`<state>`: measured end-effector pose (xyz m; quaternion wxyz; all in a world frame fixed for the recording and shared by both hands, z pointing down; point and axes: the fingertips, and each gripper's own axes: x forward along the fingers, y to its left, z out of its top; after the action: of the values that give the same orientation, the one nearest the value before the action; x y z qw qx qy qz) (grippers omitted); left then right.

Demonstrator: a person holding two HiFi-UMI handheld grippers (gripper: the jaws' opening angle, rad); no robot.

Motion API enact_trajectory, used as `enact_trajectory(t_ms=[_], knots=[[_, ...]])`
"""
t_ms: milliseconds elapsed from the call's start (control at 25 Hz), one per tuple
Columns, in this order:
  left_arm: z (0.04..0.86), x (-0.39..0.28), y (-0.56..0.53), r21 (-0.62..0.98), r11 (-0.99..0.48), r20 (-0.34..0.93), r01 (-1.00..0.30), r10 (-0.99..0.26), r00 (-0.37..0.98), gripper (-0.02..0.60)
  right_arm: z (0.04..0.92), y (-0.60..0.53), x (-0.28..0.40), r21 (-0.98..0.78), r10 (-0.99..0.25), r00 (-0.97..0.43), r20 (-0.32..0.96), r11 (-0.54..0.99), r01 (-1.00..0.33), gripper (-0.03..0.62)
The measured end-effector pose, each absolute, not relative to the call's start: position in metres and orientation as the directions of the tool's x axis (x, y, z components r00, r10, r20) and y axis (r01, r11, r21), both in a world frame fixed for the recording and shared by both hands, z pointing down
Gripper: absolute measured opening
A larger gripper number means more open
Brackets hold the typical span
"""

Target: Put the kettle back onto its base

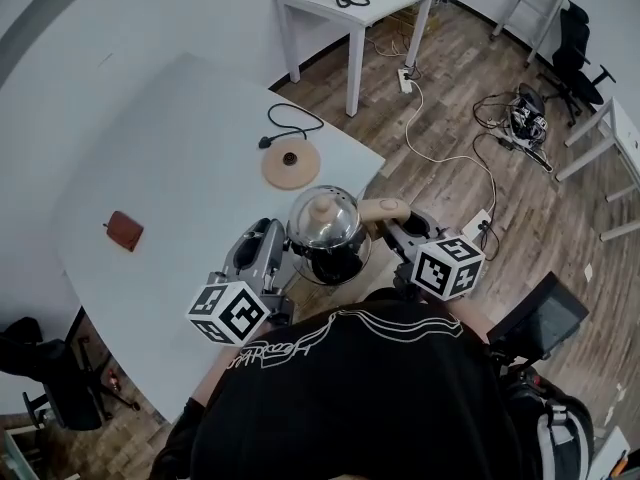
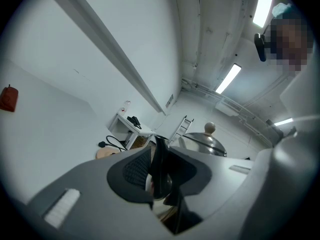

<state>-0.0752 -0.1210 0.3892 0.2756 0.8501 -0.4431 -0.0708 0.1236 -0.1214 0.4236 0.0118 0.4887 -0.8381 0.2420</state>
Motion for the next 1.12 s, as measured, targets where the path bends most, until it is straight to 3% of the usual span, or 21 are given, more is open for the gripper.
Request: enact_trajectory(t_ms=[400, 1120], knots=[[0.391, -0.076, -0.115, 0.506, -0.41, 0.155, -0.759, -0.822, 0.548, 0.089, 0.428, -0.13, 0.119, -0.392, -0.739, -0.619, 0.265, 0.504, -0.769, 0.121], [0.43, -0.134, -0.351, 0.534, -0.35, 0.245, -0.769, -0.807, 0.538, 0.087, 0.459, -0.374, 0.057, -0.375, -0.644, -0.676, 0.358, 0.564, -0.736, 0.121]])
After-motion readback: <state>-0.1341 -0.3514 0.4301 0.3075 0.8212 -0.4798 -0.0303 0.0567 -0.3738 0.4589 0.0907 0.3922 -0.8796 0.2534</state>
